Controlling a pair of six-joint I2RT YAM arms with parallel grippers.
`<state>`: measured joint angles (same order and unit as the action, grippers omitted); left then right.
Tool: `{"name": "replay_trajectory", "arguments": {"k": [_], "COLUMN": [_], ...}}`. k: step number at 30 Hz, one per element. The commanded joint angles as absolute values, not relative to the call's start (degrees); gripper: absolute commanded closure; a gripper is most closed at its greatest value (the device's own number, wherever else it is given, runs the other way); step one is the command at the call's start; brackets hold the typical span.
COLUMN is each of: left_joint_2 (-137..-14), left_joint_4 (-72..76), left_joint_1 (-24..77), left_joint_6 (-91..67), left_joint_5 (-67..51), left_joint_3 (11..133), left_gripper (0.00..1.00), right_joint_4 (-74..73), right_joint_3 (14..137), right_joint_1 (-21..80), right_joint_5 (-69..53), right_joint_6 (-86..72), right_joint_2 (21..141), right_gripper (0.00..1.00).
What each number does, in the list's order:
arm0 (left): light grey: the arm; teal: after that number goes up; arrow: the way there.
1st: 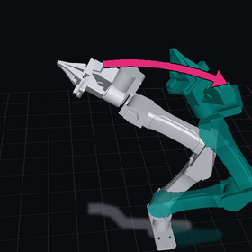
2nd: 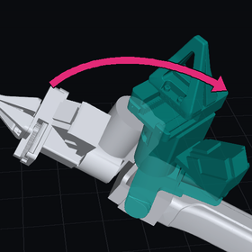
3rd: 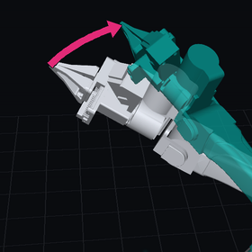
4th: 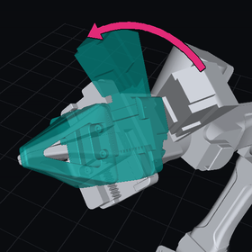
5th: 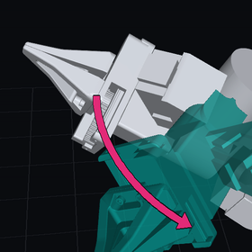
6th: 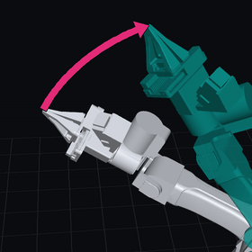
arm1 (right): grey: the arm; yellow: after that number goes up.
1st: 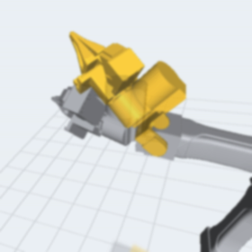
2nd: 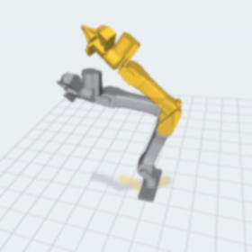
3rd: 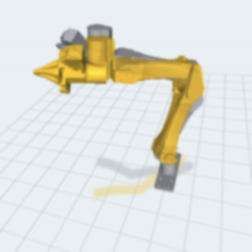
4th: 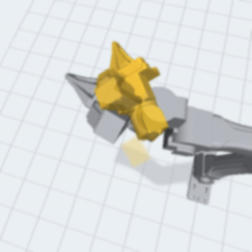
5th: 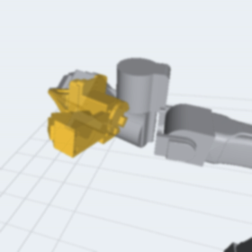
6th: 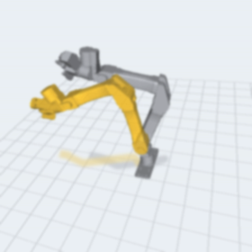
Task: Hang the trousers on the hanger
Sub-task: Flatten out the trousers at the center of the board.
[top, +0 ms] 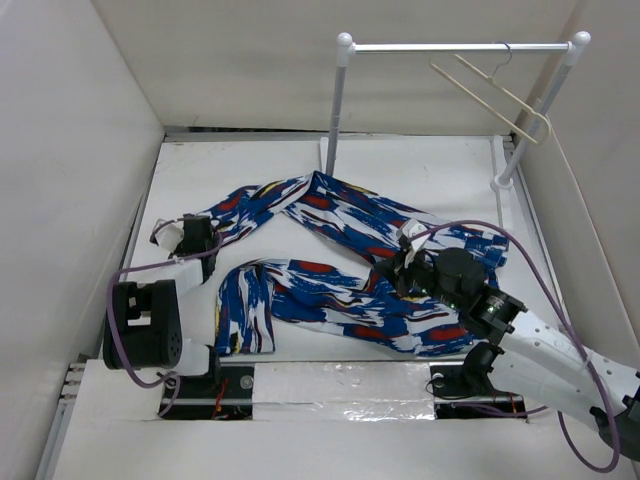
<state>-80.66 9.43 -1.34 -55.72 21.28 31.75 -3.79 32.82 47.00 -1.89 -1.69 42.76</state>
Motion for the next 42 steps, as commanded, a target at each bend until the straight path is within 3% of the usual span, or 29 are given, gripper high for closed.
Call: {"name": "replay_trajectory", "arguments": {"k": [1,2,6,9,14,21,26,32,42], "left_joint_2": [-81.5,-82.3,-84.5,-84.4,-80.3,-54.0,-40.1,-42.8,-57.7], "left_joint_4": [9.6,9.3,8.4,8.4,6.5,2.5,-6.4,-13.6,-8.4], "left_joint_1": [-1.6,-1.6,-1.6,-1.6,-1.1,4.4,4.4,4.4,-1.1], "left_joint_6": [-55.5,-55.5,-55.5,-55.3,-53.6,-49.1,-45.7,-42.6,-43.5], "left_joint_5": [20.7,21.0,21.4,22.4,23.4,25.3,22.9,22.8,23.0], "left_joint_3": [34.2,34.8,38.3,39.6,40.6,38.8,47.5,60.3,59.8], "left_gripper": [0.57,0.6,0.89,1.0,1.0,1.0,1.0,1.0,1.0], "right_joint_4": [1.8,1.9,2.1,2.0,2.2,0.2,-3.3,-4.7,-4.9], "right_joint_3": [32.6,32.6,32.3,32.0,31.3,33.1,35.6,39.4,41.9], "right_joint_1": [47.6,47.6,47.6,48.2,48.2,48.7,49.2,49.2,49.2], "right_joint_5": [-0.8,-0.9,-0.9,-1.3,-1.5,-1.0,1.8,3.9,11.1], "right_joint_6": [-0.9,-0.9,-1.0,-1.1,-1.6,-1.4,-1.7,-1.4,-0.6], "right_joint_2": [43.2,43.3,43.5,43.2,42.0,40.3,38.6,40.6,43.8], "right_gripper": [0.99,1.0,0.99,1.0,1.0,1.0,1.0,1.0,1.0]}}
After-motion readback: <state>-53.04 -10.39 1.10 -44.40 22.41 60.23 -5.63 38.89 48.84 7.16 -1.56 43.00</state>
